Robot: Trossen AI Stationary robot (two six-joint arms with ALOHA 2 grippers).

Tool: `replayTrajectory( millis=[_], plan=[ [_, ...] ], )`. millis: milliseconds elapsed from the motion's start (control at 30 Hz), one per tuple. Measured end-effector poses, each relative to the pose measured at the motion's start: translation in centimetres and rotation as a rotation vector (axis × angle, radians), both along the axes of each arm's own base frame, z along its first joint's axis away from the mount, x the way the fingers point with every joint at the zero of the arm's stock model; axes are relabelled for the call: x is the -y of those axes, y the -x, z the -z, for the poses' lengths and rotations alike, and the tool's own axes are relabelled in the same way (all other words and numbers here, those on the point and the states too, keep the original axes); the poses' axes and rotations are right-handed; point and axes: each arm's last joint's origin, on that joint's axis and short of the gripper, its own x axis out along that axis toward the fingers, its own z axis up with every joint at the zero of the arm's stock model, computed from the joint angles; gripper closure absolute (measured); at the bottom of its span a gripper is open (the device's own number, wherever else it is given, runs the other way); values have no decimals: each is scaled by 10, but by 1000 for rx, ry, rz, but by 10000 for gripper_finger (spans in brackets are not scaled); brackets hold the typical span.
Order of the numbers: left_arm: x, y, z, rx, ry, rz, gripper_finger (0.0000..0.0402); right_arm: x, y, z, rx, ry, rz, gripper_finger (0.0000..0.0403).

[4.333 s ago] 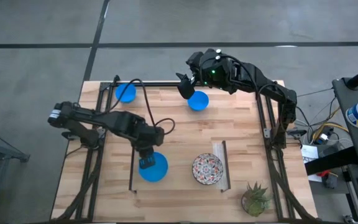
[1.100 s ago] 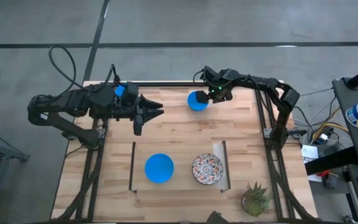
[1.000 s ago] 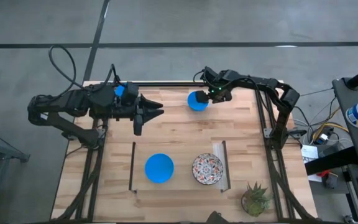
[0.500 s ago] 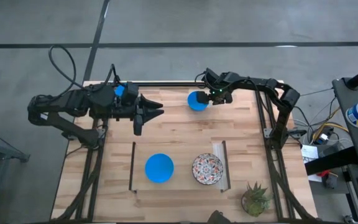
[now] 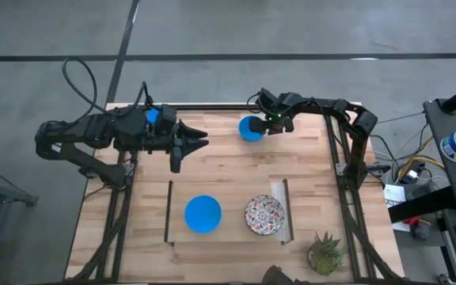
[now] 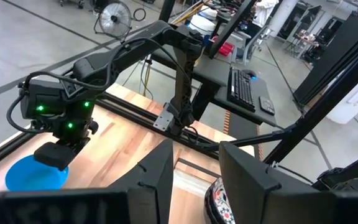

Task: Pick & Place Mini bowls
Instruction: Stack the right blue bowl on top of the other blue bowl on the shelf

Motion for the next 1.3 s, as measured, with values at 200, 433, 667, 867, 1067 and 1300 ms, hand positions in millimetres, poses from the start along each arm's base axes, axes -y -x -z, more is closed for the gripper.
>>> replayTrajectory(
  millis=[200,433,667,867,1067,1300],
  plan=[
    [0,0,2,-14,-9,1,280,1,-1,5,-10,8,-37,315],
    [0,0,2,-17,-9,1,280,0,-1,2,-12,37,-82,391],
    [0,0,2,-17,-9,-8,280,-6,1,-22,22,111,-117,394],
    [-2,0,5,-26,21,-64,280,-28,1,-60,74,236,-158,394],
    [-3,-4,7,-33,21,-151,280,-65,3,-109,134,424,-194,394],
    [-8,-17,15,-71,-65,-343,280,-117,1,-170,166,780,-185,394]
  ],
)
